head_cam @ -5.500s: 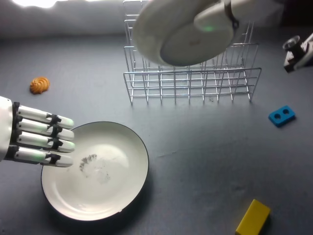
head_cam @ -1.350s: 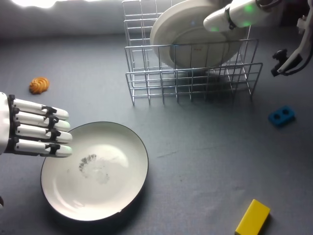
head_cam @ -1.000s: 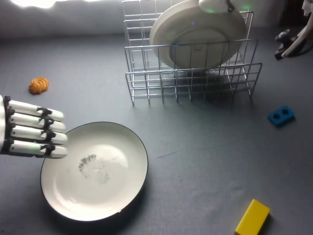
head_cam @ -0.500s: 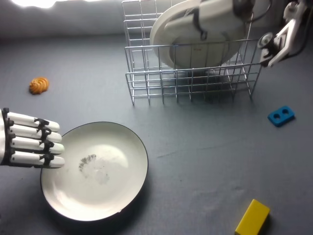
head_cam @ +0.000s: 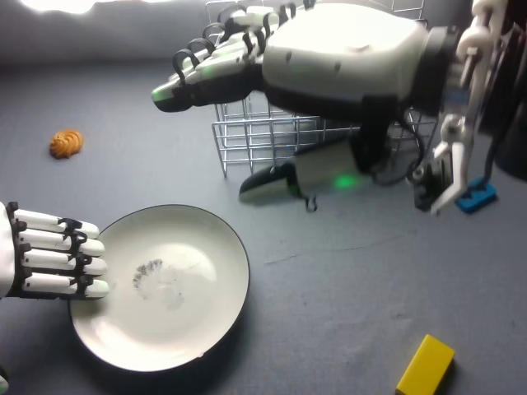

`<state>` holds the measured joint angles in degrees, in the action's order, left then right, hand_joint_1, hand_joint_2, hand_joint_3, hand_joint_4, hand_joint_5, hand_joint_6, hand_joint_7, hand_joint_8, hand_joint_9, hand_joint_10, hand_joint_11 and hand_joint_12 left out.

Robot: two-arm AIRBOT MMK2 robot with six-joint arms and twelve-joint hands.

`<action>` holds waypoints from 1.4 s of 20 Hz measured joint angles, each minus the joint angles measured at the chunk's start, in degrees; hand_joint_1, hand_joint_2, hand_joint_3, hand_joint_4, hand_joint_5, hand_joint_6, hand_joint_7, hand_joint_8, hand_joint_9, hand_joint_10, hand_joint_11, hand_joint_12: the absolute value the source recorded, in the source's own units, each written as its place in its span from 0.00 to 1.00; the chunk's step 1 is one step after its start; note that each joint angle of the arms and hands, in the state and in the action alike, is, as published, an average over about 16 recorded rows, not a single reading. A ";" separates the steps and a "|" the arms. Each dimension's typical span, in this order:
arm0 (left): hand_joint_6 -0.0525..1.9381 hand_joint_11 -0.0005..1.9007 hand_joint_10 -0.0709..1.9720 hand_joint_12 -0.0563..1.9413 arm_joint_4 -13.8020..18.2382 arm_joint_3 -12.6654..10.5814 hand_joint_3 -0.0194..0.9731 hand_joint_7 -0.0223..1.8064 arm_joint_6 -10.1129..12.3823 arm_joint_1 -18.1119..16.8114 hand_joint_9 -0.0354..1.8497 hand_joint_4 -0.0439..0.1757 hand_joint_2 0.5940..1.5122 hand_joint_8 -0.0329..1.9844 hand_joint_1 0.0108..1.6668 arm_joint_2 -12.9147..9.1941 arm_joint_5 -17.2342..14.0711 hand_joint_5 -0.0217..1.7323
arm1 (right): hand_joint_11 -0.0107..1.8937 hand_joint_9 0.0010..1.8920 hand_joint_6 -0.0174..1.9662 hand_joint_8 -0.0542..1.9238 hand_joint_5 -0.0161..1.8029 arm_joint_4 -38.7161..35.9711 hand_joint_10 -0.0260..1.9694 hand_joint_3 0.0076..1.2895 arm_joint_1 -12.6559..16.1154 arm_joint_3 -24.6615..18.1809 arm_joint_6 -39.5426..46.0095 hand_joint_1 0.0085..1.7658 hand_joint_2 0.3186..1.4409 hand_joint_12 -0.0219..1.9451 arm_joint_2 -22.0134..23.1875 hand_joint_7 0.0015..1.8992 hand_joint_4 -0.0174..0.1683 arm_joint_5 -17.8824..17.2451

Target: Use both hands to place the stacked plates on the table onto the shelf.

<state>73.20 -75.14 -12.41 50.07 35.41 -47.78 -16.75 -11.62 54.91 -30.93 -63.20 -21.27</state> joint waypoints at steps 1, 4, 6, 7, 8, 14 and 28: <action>0.03 0.01 0.03 0.02 -0.23 0.34 0.03 0.02 0.11 0.33 0.02 0.22 0.56 0.02 0.00 -0.07 0.48 0.02 | 0.04 0.16 0.03 0.04 0.20 -0.10 0.07 0.01 -0.64 -0.58 -0.40 0.53 0.64 0.40 0.03 0.19 0.08 0.00; 0.03 0.01 0.03 0.02 -0.93 1.45 0.03 0.02 0.53 1.35 0.01 0.21 0.56 0.02 0.00 -0.29 2.04 0.02 | 0.02 0.10 0.03 0.04 0.14 -0.60 0.04 0.01 -2.59 -1.80 -1.59 0.52 0.61 0.28 0.06 0.12 0.08 0.05; 0.02 0.01 0.03 0.02 -1.42 2.28 0.03 0.02 0.82 2.08 0.01 0.20 0.56 0.02 0.00 -0.49 3.05 0.02 | 0.01 0.06 0.03 0.04 0.10 -0.98 0.03 0.01 -3.87 -2.24 -2.92 0.52 0.60 0.19 0.05 0.08 0.08 -0.13; 0.02 0.01 0.03 0.02 -1.70 2.70 0.03 0.02 0.97 2.46 0.01 0.19 0.56 0.02 0.00 -0.60 3.56 0.02 | 0.01 0.05 0.03 0.04 0.08 -1.17 0.03 0.01 -4.53 -2.39 -3.78 0.52 0.59 0.15 0.02 0.06 0.08 -0.31; 0.02 0.01 0.03 0.02 -2.01 3.13 0.03 0.02 1.11 2.84 0.01 0.19 0.56 0.02 0.00 -0.70 4.06 0.01 | 0.01 0.04 0.03 0.04 0.06 -1.36 0.02 0.01 -5.22 -2.49 -4.82 0.52 0.58 0.11 -0.04 0.04 0.08 -0.55; 0.01 0.01 0.03 0.02 -4.17 5.81 0.03 0.02 1.76 4.72 0.01 0.16 0.56 0.01 0.00 -1.35 6.82 0.01 | 0.01 0.01 0.03 0.04 0.02 -2.55 0.02 0.01 -9.47 -2.42 -14.34 0.57 0.53 0.01 -1.54 0.00 0.08 -2.80; 0.01 0.01 0.03 0.02 -8.25 9.20 0.03 0.01 2.01 6.80 0.01 0.15 0.55 0.01 0.00 -2.11 9.21 0.00 | 0.01 0.01 0.03 0.04 0.02 -2.83 0.02 0.01 -14.59 3.77 -34.59 0.73 0.51 0.01 -13.66 0.01 0.11 -5.95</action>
<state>64.95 -65.93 -10.40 56.87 33.29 -38.57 -19.58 -26.21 58.68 -65.52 -76.87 -27.22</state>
